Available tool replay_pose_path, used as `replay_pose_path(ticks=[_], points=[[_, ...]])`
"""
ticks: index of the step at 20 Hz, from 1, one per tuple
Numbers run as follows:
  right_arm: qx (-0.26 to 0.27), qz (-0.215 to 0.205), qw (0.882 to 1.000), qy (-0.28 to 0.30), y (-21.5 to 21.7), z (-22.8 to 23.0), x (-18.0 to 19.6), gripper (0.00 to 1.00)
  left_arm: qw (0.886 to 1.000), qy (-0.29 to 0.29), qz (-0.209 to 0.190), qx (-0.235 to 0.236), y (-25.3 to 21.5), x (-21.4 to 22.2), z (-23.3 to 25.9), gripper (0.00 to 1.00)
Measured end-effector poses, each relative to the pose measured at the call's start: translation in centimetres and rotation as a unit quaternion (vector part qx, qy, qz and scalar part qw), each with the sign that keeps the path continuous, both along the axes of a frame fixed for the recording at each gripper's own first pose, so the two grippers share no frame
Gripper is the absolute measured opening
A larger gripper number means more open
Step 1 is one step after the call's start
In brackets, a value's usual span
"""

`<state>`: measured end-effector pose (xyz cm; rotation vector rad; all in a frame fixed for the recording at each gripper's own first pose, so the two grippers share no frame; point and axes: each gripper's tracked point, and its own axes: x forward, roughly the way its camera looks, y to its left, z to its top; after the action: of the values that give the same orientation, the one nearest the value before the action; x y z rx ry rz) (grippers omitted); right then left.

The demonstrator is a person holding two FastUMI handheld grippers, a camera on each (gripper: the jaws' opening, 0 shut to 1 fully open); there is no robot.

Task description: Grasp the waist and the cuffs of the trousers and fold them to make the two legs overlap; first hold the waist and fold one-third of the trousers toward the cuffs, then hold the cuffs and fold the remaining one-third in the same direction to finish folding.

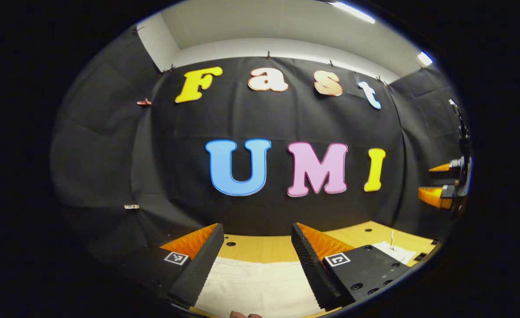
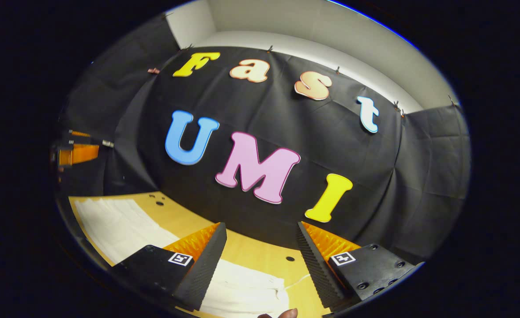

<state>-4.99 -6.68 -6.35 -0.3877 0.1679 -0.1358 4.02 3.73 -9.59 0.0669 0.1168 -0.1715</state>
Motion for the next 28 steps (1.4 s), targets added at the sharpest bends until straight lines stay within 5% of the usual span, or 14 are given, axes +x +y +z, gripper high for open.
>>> replay_pose_path(ticks=[3,5,12,21,24,28], points=[[-0.039,-0.013,0.998,0.050,-2.5,-3.6,-1.9,0.97,0.993,0.051,-0.073,0.075,0.4,0.6,-6.3,0.96],[-0.066,-0.019,0.994,0.087,-4.2,-6.6,-3.0,0.97,0.978,0.092,-0.106,0.154,2.0,0.5,-10.9,0.96],[-0.140,-0.023,0.971,0.193,-8.5,-14.6,-7.6,0.97,0.879,0.211,-0.224,0.363,9.0,-3.7,-25.1,0.96],[-0.155,-0.009,0.950,0.270,-9.5,-20.3,-11.8,0.97,0.761,0.308,-0.318,0.474,14.7,-7.0,-32.8,0.96],[-0.150,-0.011,0.949,0.277,-9.7,-20.8,-12.1,0.97,0.735,0.313,-0.326,0.506,15.6,-6.3,-33.7,0.97],[-0.154,-0.009,0.947,0.281,-9.9,-21.3,-12.1,0.97,0.714,0.322,-0.334,0.525,16.2,-4.0,-34.4,0.96]])
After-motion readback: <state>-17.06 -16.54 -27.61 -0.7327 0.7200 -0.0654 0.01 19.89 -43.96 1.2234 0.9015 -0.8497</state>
